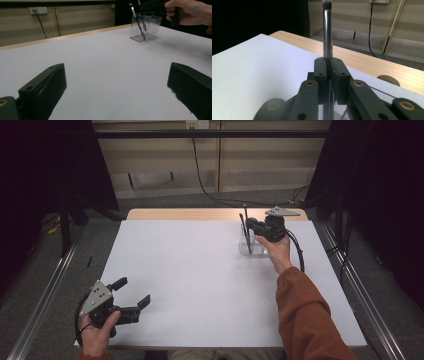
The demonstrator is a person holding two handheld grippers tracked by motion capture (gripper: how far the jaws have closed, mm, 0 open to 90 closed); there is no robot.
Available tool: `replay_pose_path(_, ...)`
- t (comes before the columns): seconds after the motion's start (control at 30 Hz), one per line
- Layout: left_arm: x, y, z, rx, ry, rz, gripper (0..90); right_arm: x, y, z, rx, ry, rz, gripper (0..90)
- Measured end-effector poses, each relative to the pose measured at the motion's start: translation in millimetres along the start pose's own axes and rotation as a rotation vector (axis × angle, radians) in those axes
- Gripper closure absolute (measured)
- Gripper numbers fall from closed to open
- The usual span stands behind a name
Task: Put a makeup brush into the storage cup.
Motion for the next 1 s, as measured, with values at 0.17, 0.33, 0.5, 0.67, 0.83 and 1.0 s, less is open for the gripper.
replay_pose_path(0.17, -1.2, -0.5, 0.0, -0.003, 0.004, 0.003, 2.2, 0.0, -0.6, -0.5, -0.002, -0.002, 0.004, 75.0)
replay_pose_path(0.33, -3.0, 0.3, -0.3, -0.005, 0.006, 0.001, 2.2, 1.7, -2.6, -0.7, -0.009, -0.004, -0.001, 69.9)
replay_pose_path(0.5, -4.1, 0.7, -0.1, -0.001, 0.008, 0.001, 2.2, 4.5, -2.9, -2.3, -0.006, -0.007, -0.008, 61.8)
replay_pose_path(0.67, -3.3, 0.7, 0.1, 0.000, 0.007, 0.001, 2.2, 7.8, -0.6, -4.4, 0.000, -0.018, -0.018, 48.2)
replay_pose_path(0.83, -2.3, 0.8, -0.2, -0.002, 0.005, 0.000, 2.2, 11.2, 3.8, -6.3, 0.001, -0.018, -0.025, 28.9)
replay_pose_path(1.0, -1.3, 0.5, -0.2, -0.002, 0.003, -0.001, 2.2, 13.8, 12.6, -8.9, 0.008, -0.028, -0.055, 19.6)
Point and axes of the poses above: each handheld gripper's, and its own axes: x roughly backward along the jaws, z roughly out of its underside, y roughly to its left, the point moved 9 cm from there along -x, roughly forward along the jaws
